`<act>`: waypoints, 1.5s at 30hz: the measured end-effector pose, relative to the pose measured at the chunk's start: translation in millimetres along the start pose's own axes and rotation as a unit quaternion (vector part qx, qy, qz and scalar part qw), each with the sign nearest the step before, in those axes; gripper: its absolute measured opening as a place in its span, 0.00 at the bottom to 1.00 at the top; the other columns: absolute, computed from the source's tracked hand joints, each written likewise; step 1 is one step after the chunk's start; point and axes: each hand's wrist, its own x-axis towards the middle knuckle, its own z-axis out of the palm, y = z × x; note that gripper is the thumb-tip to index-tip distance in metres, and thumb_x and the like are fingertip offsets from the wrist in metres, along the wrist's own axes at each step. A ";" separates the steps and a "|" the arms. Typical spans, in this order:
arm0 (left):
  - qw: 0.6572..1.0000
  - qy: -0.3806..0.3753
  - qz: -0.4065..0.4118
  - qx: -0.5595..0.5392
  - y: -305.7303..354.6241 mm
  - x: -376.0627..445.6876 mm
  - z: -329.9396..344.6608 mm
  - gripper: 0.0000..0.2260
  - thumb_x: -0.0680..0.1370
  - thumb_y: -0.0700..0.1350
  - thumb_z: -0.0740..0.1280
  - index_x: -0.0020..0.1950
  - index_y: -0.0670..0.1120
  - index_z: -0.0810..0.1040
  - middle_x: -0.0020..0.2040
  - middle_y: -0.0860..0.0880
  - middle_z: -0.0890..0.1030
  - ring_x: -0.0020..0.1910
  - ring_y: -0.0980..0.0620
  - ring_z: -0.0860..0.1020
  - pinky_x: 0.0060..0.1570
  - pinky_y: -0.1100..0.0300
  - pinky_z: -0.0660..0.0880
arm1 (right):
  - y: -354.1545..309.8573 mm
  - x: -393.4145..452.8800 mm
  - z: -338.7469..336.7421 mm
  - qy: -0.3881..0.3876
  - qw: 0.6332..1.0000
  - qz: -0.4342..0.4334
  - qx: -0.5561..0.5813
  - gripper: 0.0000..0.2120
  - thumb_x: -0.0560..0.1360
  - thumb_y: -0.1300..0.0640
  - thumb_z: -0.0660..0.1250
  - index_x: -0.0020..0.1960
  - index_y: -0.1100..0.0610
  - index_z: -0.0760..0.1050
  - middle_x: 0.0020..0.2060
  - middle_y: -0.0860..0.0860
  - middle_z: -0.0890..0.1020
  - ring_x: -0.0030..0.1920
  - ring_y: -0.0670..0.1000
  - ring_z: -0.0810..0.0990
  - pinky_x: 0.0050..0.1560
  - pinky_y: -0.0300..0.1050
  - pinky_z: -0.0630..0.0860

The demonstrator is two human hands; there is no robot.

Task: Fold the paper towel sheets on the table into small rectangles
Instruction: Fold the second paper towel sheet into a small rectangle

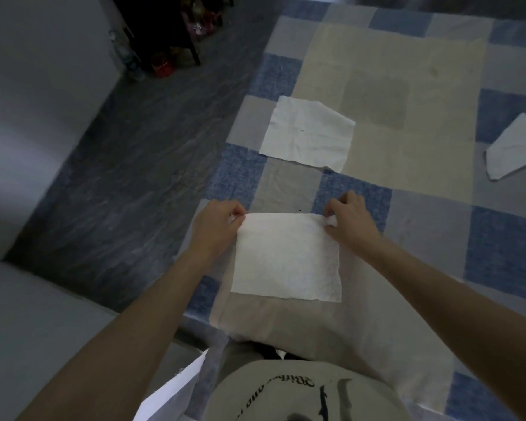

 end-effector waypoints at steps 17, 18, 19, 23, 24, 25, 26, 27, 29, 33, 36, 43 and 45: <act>0.986 -0.025 0.147 0.069 -19.7 -63.8 -5.0 0.02 0.72 0.43 0.69 0.40 0.47 0.81 0.39 0.51 0.82 0.40 0.52 0.73 0.41 0.63 0.67 | 6.8 -95.2 17.3 0.135 0.983 -0.118 0.026 0.04 0.71 0.61 0.73 0.45 0.55 0.80 0.46 0.49 0.79 0.47 0.52 0.76 0.38 0.44 0.72; 0.984 -0.041 0.155 0.076 -21.8 -71.1 -3.1 0.05 0.73 0.46 0.67 0.41 0.47 0.81 0.39 0.52 0.82 0.41 0.52 0.73 0.41 0.61 0.69 | 7.8 -103.8 21.4 0.142 0.982 -0.121 0.013 0.05 0.71 0.60 0.73 0.46 0.55 0.81 0.46 0.50 0.79 0.47 0.52 0.77 0.38 0.44 0.73; 0.981 -0.055 0.166 0.085 -23.5 -76.5 0.0 0.07 0.73 0.48 0.64 0.41 0.48 0.81 0.40 0.52 0.82 0.41 0.51 0.74 0.41 0.58 0.71 | 9.6 -111.1 24.1 0.148 0.982 -0.120 0.002 0.05 0.71 0.60 0.74 0.46 0.55 0.82 0.47 0.50 0.80 0.47 0.53 0.77 0.39 0.44 0.74; 0.976 -0.071 0.190 0.085 -27.4 -98.3 10.0 0.09 0.72 0.49 0.63 0.40 0.48 0.81 0.38 0.52 0.81 0.40 0.48 0.76 0.36 0.55 0.73 | 9.5 -139.5 43.0 0.175 0.978 -0.114 -0.027 0.03 0.71 0.59 0.74 0.45 0.54 0.83 0.49 0.52 0.81 0.46 0.55 0.77 0.40 0.44 0.75; 0.977 -0.070 0.186 0.079 -27.5 -102.0 12.0 0.09 0.71 0.49 0.64 0.40 0.48 0.82 0.38 0.51 0.81 0.39 0.48 0.76 0.36 0.56 0.73 | 9.0 -145.2 48.7 0.179 0.977 -0.110 -0.034 0.03 0.71 0.58 0.74 0.45 0.54 0.83 0.49 0.53 0.81 0.46 0.55 0.76 0.40 0.44 0.74; 0.978 -0.066 0.184 0.077 -27.6 -105.4 14.2 0.09 0.71 0.50 0.64 0.40 0.49 0.82 0.38 0.51 0.82 0.39 0.48 0.76 0.36 0.56 0.74 | 8.6 -150.4 54.0 0.180 0.978 -0.102 -0.038 0.04 0.71 0.58 0.74 0.45 0.54 0.83 0.49 0.53 0.81 0.46 0.55 0.76 0.39 0.44 0.74; 0.979 -0.063 0.179 0.077 -28.3 -108.5 16.3 0.09 0.72 0.50 0.64 0.40 0.49 0.82 0.38 0.51 0.81 0.39 0.48 0.76 0.37 0.56 0.74 | 8.3 -154.8 59.1 0.180 0.979 -0.091 -0.038 0.04 0.71 0.57 0.74 0.46 0.54 0.83 0.50 0.53 0.80 0.46 0.55 0.75 0.38 0.43 0.73; 0.979 -0.055 0.177 0.079 -29.3 -111.2 18.4 0.08 0.72 0.50 0.64 0.40 0.49 0.82 0.38 0.52 0.81 0.39 0.49 0.76 0.37 0.56 0.73 | 7.9 -158.6 63.5 0.179 0.980 -0.078 -0.035 0.05 0.71 0.57 0.74 0.46 0.53 0.83 0.50 0.53 0.80 0.47 0.54 0.75 0.37 0.43 0.73; 0.980 -0.043 0.173 0.083 -30.0 -114.6 20.9 0.07 0.73 0.50 0.66 0.39 0.49 0.81 0.38 0.52 0.81 0.39 0.50 0.75 0.38 0.56 0.72 | 7.8 -163.8 71.6 0.183 0.981 -0.059 -0.023 0.05 0.71 0.57 0.73 0.48 0.53 0.83 0.50 0.52 0.80 0.49 0.53 0.73 0.37 0.43 0.73; 0.979 -0.016 0.186 0.086 -33.2 -121.0 24.0 0.07 0.73 0.48 0.66 0.39 0.48 0.81 0.38 0.51 0.80 0.38 0.47 0.75 0.35 0.55 0.72 | 7.9 -167.5 83.4 0.210 0.977 -0.048 -0.008 0.10 0.75 0.52 0.64 0.49 0.53 0.83 0.50 0.53 0.80 0.50 0.53 0.71 0.38 0.44 0.75; 0.976 -0.017 0.195 0.095 -37.8 -125.2 26.1 0.05 0.73 0.46 0.66 0.40 0.48 0.81 0.39 0.51 0.80 0.39 0.47 0.75 0.35 0.54 0.72 | 8.4 -168.6 88.0 0.225 0.973 -0.042 -0.007 0.08 0.75 0.54 0.66 0.49 0.54 0.83 0.50 0.53 0.80 0.50 0.54 0.72 0.38 0.44 0.74; 0.969 0.031 0.227 0.090 -12.2 -134.3 30.9 0.04 0.70 0.42 0.65 0.42 0.46 0.80 0.41 0.47 0.76 0.40 0.45 0.75 0.39 0.53 0.72 | -0.2 -167.9 84.0 0.238 0.970 -0.034 -0.019 0.09 0.69 0.59 0.71 0.49 0.55 0.81 0.51 0.55 0.80 0.49 0.59 0.75 0.44 0.51 0.74; 0.962 0.038 0.263 0.061 10.0 -129.2 37.2 0.06 0.70 0.38 0.64 0.44 0.44 0.79 0.44 0.45 0.76 0.42 0.45 0.74 0.40 0.52 0.72 | -13.8 -166.7 78.0 0.253 0.967 -0.022 0.013 0.14 0.68 0.57 0.64 0.53 0.57 0.79 0.53 0.57 0.78 0.52 0.61 0.75 0.48 0.54 0.74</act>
